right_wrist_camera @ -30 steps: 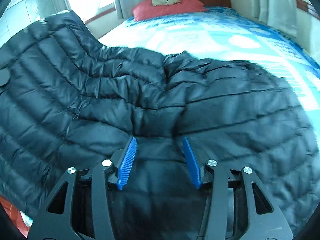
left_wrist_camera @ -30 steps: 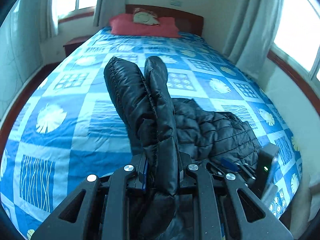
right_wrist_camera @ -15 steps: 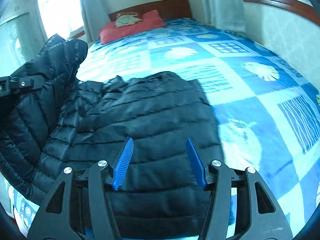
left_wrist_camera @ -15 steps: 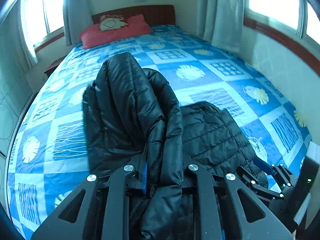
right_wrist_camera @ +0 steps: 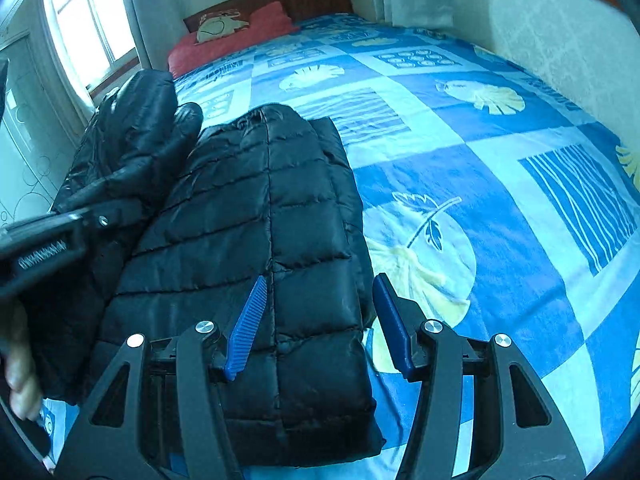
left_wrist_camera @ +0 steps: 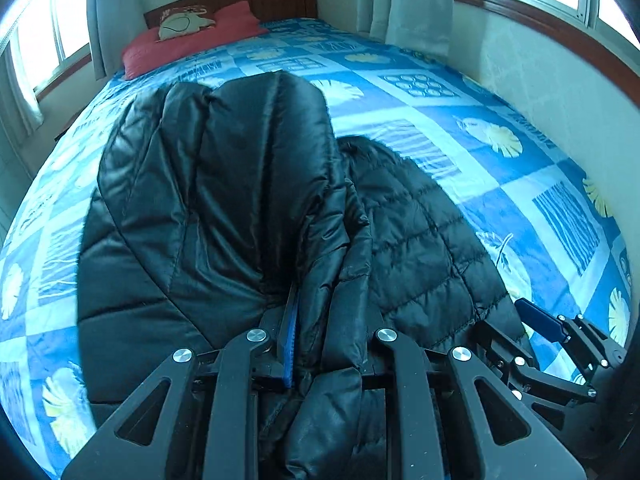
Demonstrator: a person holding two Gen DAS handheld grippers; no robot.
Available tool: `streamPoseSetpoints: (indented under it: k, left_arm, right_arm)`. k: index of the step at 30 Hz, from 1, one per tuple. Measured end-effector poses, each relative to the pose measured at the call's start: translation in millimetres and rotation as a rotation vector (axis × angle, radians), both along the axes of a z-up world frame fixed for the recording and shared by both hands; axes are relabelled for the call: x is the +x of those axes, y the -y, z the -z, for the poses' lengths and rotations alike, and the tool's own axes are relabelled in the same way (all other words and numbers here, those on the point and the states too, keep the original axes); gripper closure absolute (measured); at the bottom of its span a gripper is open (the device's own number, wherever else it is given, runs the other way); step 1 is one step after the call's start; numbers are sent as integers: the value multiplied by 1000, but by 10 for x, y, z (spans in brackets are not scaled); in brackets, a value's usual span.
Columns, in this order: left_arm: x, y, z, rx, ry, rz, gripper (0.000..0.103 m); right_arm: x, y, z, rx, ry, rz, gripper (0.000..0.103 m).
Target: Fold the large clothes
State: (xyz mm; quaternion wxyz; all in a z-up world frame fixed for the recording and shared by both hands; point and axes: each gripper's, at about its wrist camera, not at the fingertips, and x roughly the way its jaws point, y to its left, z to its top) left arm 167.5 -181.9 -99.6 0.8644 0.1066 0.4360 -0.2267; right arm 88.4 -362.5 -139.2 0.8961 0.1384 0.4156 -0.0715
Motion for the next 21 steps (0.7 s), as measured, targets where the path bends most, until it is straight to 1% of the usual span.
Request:
streamPoseSetpoints:
  k: [6,14,19,21]
  left_arm:
    - [-71,61,158,-5,27,4,84]
    - [-106,78,155,1,43,3,83]
    - [-180,117,112,-2,41,7,79]
    - [-221,139,65,-10,34,11,73]
  right_arm:
    - [2,40,37,7,-5,2,44]
    - [-3,72,16,11,-6,6,43]
    - [-3,83,1,3,-8,6,43]
    - [-8,88,-1,2,-7,6,43]
